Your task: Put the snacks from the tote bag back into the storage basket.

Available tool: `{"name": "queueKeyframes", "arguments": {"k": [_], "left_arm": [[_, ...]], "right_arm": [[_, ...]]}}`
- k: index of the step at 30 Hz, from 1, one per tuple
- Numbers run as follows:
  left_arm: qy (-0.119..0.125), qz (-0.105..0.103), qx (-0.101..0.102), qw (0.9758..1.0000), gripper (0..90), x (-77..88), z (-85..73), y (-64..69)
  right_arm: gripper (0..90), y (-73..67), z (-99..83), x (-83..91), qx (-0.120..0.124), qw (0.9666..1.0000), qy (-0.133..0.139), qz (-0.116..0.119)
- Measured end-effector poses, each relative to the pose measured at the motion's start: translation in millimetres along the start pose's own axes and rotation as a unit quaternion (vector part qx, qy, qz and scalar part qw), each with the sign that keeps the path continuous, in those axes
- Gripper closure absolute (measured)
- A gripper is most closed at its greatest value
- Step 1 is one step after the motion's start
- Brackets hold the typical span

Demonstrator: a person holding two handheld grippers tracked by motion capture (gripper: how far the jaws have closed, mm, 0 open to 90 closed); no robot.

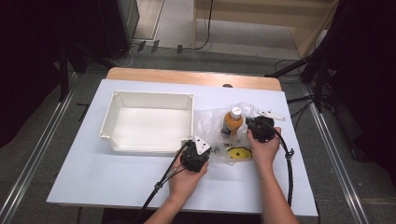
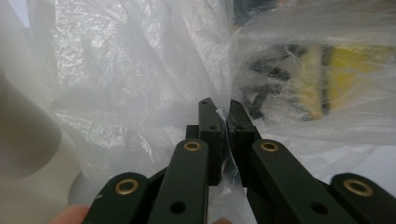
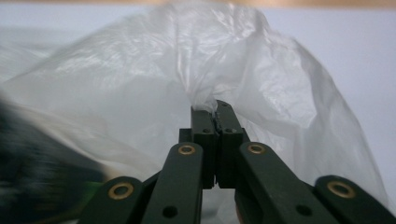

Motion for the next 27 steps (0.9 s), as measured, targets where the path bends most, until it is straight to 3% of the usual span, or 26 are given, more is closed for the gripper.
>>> {"name": "queueKeyframes", "arguments": {"k": [2,5,8,11,12,13,15,17,19,20,23,26,27], "left_arm": [[-0.005,-0.001,0.005,1.0,89.7,-0.5,-0.2,-1.3],[-0.01,-0.004,0.012,0.9999,89.8,-1.8,-0.2,-2.3],[-0.008,-0.004,0.009,0.9999,89.5,-1.7,-0.1,-1.6],[-0.009,-0.003,0.003,1.0,89.1,-1.2,-0.1,-1.0],[-0.008,-0.002,0.002,1.0,89.2,-1.2,0.0,-1.1],[-0.009,-0.002,0.002,1.0,89.2,-1.2,0.0,-1.1],[-0.009,-0.003,0.002,0.9999,89.2,-1.3,0.0,-1.2],[-0.009,-0.003,0.004,1.0,89.3,-1.9,0.1,-1.3],[-0.008,-0.004,0.007,0.9999,89.3,-2.1,0.1,-1.3],[-0.008,-0.003,0.008,0.9999,89.3,-2.1,0.1,-1.3],[-0.007,-0.003,0.009,0.9999,89.4,-1.9,0.1,-1.2],[-0.006,-0.004,0.009,0.9999,89.4,-1.4,-0.1,-2.0],[-0.004,-0.005,0.009,0.9999,89.3,-1.3,-0.1,-2.1]], "right_arm": [[90.0,12.0,-6.7,-11.5,-0.009,0.9984,-0.044,-0.033],[90.0,18.7,-6.9,-13.5,-0.026,0.9981,-0.05,-0.026],[89.3,20.2,-5.2,-11.6,-0.018,0.9981,-0.05,-0.03],[73.9,16.4,-3.6,0.7,-0.023,0.9994,-0.018,0.02],[67.9,11.3,-0.1,16.9,-0.023,0.9988,0.01,0.041],[67.9,11.3,-0.1,16.9,-0.023,0.9988,0.01,0.041],[67.9,5.3,2.1,39.3,-0.018,0.996,0.061,0.063],[67.8,-2.8,4.4,56.0,0.011,0.9938,0.082,0.075],[67.9,-10.3,4.1,70.9,0.032,0.992,0.092,0.081],[68.8,-13.5,1.5,77.3,0.032,0.9908,0.094,0.092],[70.1,-23.8,-17.2,90.6,0.006,0.9903,0.08,0.114],[66.8,-41.6,-35.0,98.9,0.026,0.9898,0.061,0.126],[62.7,-53.6,-40.0,105.8,0.041,0.9876,0.053,0.142]]}}
Point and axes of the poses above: each handheld gripper's, and its own axes: x roughly backward along the jaws, z roughly out of its top, y roughly to its right, the point moved 3 cm from there along -x, roughly forward along the jaws, and after that the axes turned 10 degrees about -x, right-handed, at the moved point
